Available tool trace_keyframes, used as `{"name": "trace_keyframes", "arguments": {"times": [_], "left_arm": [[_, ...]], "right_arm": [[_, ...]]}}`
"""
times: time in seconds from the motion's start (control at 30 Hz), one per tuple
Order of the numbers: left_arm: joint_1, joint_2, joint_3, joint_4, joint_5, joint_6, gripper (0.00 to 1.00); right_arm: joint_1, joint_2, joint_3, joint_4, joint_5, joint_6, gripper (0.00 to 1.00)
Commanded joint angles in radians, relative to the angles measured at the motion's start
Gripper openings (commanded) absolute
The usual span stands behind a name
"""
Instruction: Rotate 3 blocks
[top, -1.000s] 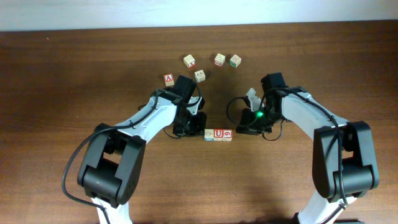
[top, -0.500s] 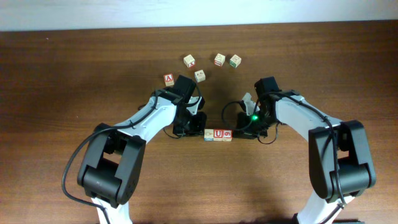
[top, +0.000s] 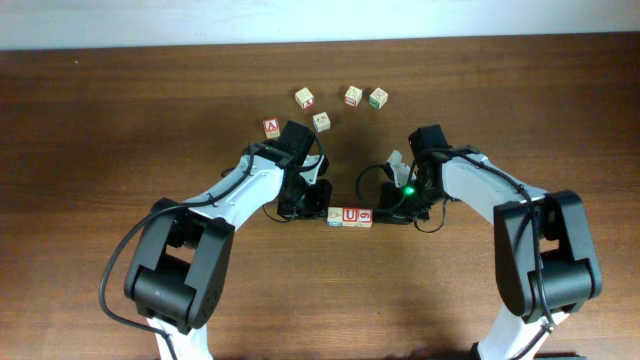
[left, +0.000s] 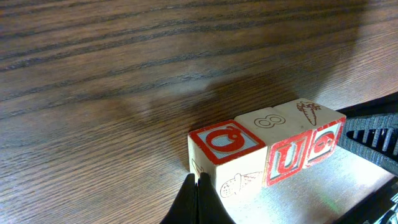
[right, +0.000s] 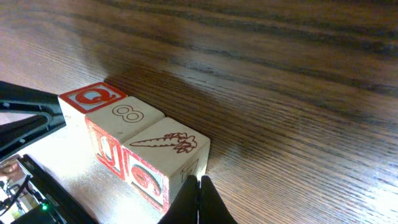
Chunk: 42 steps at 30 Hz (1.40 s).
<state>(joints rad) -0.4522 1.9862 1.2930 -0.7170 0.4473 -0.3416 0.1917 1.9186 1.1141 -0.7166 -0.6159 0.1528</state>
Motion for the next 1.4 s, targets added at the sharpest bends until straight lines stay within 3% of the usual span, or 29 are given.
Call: {"name": "trace_keyframes", "arguments": {"times": [0.0, 0.73, 1.37], "left_arm": [[-0.006, 0.011, -0.004, 0.003, 0.027, -0.009, 0.0], [-0.006, 0.011, -0.004, 0.003, 0.027, -0.009, 0.0], [-0.012, 0.011, -0.004, 0.006, 0.027, -0.009, 0.0]], "right_arm": [[0.011, -0.042, -0.002, 0.006, -0.066, -0.018, 0.04], [0.095, -0.074, 0.112, -0.063, -0.053, -0.013, 0.04], [0.209, -0.07, 0.128, -0.023, 0.0, 0.092, 0.04]]}}
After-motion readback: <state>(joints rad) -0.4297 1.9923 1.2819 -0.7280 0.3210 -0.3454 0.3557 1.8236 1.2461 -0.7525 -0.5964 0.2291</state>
